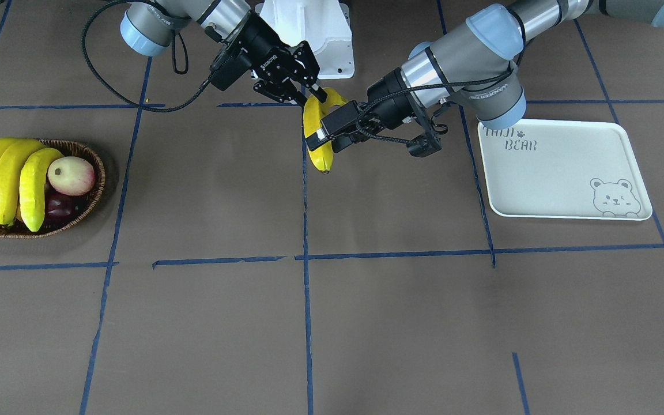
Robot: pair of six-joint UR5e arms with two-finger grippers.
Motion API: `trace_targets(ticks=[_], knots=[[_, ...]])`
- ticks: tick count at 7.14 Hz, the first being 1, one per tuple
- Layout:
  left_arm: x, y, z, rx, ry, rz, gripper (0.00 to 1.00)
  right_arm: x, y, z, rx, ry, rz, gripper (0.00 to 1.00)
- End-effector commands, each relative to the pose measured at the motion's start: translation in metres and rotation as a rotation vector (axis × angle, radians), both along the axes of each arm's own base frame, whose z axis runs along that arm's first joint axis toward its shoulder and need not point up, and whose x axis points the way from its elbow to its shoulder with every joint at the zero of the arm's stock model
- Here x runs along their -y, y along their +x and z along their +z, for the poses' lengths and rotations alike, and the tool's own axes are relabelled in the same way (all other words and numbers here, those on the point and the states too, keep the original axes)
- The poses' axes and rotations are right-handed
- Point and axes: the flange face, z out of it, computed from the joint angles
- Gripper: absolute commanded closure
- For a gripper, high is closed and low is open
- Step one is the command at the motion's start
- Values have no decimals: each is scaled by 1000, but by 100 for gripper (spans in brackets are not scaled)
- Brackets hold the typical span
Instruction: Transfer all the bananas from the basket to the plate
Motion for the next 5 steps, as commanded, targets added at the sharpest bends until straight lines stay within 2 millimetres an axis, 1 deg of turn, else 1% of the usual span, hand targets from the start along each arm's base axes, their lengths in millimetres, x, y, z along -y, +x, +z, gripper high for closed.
trace_targets(ticks=[1,2,3,4,5], knots=[[1,1,4,8,-2,0,1,0,4,-3,8,3,3,98],[-1,4,4,9,-2,6,1,0,4,-3,8,1,3,98],[-8,10,-1,4,-2,20,1,0,4,-3,8,1,2,99],[-12,10,-5,-5,2,25,1,0,4,-3,7,2,3,99],[-14,12,-5,-5,-1,30,15,0,4,-3,7,2,3,99]])
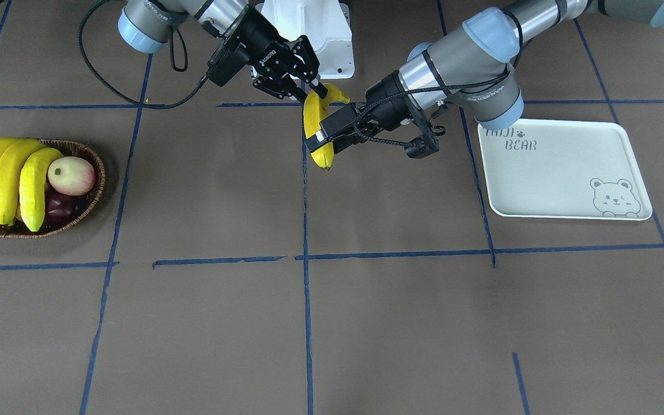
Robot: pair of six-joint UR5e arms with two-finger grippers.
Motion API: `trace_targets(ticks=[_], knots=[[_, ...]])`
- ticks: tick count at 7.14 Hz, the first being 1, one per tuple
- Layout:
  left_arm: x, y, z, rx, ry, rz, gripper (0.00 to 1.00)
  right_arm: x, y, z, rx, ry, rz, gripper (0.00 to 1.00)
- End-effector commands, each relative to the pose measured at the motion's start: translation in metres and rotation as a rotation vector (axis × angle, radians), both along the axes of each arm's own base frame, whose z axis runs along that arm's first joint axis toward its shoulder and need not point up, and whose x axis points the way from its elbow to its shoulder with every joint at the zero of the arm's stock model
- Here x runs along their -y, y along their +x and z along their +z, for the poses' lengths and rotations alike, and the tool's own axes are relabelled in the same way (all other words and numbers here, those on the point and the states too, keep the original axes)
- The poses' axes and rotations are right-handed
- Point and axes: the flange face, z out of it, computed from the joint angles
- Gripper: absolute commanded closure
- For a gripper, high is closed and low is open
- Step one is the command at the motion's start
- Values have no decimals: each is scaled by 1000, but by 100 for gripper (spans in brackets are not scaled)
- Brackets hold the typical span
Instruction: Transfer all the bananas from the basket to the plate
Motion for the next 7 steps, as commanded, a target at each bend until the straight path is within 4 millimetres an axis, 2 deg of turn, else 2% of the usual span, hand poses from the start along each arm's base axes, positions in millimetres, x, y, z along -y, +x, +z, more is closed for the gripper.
trace_targets(ticks=[1,2,3,4,5,7], knots=[[-5,2,2,-4,7,8,72,1,0,0,0,0,2,99],[-7,2,8,0,10,11,97,1,1,0,0,1,2,99],[-7,1,13,5,7,10,100,1,2,-1,2,3,0,97],[-7,1,13,5,6,10,100,0,3,-2,7,2,2,79],[-7,1,12,4,7,10,100,0,4,-3,8,0,3,1],[-5,-1,13,8,6,7,100,0,6,-3,9,1,5,0]])
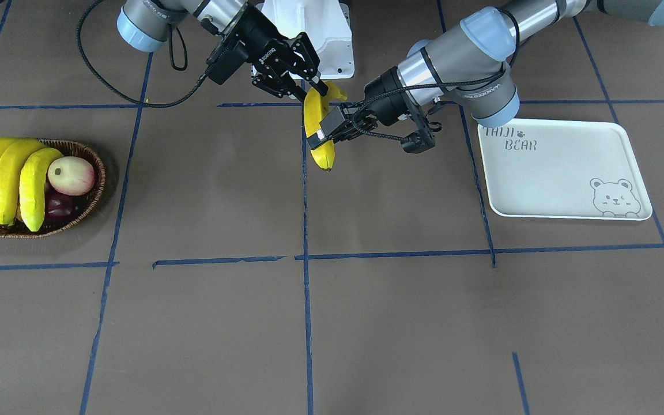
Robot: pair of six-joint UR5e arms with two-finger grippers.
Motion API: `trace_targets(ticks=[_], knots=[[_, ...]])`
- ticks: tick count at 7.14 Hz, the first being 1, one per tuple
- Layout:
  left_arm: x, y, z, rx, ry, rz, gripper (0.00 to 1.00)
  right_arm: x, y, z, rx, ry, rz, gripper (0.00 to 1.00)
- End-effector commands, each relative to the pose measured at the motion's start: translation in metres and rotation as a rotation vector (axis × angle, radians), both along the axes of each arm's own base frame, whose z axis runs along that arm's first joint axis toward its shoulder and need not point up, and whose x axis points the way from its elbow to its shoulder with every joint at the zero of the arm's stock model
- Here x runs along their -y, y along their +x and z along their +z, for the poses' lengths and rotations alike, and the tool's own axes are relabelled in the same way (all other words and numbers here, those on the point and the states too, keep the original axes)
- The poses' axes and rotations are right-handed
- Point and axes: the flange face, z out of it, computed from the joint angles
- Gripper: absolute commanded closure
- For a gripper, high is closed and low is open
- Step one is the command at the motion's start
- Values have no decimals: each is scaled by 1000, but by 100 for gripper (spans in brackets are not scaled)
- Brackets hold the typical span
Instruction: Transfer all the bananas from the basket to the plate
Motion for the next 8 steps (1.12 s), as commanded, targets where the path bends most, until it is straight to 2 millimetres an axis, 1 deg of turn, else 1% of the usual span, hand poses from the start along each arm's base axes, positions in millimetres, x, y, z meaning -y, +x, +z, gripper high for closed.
trace_targets(ticks=[1,2,3,4,5,6,7,8], knots=[[6,-5,2,5,-3,-13,100,0,2,0,1,0,1,0],[10,-7,6,15,-4,-20,100,1,5,1,2,2,4,0],[28,-28,30,53,-14,-51,100,4,16,0,7,11,15,0],[42,-58,59,94,-14,-80,100,6,24,13,-11,10,23,0],[63,-103,98,171,37,-117,100,13,35,22,-31,3,34,0],[54,-137,176,309,133,-140,100,28,50,48,-84,-7,48,0],[35,-175,254,457,245,-137,100,45,72,79,-153,11,49,0],[17,-211,311,573,321,-127,100,59,100,124,-258,34,10,0]])
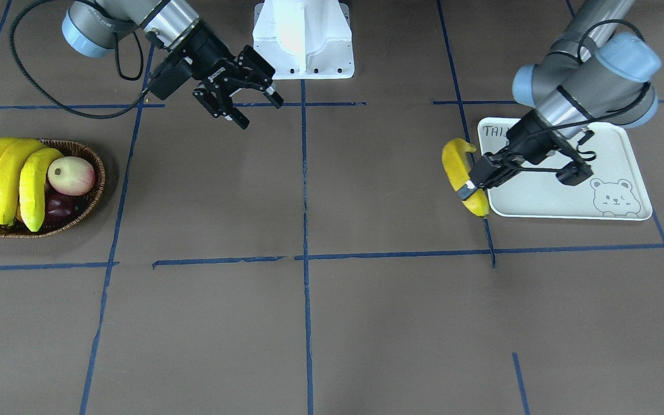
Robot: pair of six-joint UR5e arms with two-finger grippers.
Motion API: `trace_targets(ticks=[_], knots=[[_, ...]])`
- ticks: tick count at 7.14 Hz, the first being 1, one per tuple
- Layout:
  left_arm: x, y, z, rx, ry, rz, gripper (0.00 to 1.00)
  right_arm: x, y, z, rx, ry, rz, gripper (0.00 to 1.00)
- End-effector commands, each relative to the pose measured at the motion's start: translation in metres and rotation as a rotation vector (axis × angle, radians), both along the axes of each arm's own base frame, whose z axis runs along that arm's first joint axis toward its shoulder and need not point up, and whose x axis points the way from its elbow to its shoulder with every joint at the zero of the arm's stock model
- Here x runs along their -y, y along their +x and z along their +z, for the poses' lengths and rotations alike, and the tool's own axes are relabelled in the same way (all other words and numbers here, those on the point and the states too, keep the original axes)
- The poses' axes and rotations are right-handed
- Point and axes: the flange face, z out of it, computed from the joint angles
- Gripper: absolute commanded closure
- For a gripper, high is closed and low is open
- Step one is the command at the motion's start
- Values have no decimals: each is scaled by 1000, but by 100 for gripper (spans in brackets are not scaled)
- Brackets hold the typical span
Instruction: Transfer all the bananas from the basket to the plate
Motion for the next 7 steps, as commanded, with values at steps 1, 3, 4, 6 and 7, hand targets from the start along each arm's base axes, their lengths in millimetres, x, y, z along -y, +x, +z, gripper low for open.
trace_targets(ticks=[1,3,4,6,7], knots=[[-36,-78,109,227,108,10,100,31,62,80,-205,50,-76,0],[-70,-113,171,358,153,62,100,50,101,117,-320,90,-122,0],[-80,-117,193,387,126,76,100,57,112,128,-330,68,-127,0],[-82,-119,220,417,94,88,100,68,125,138,-328,40,-133,0],[-84,-120,229,425,79,92,98,69,127,139,-327,35,-139,0]])
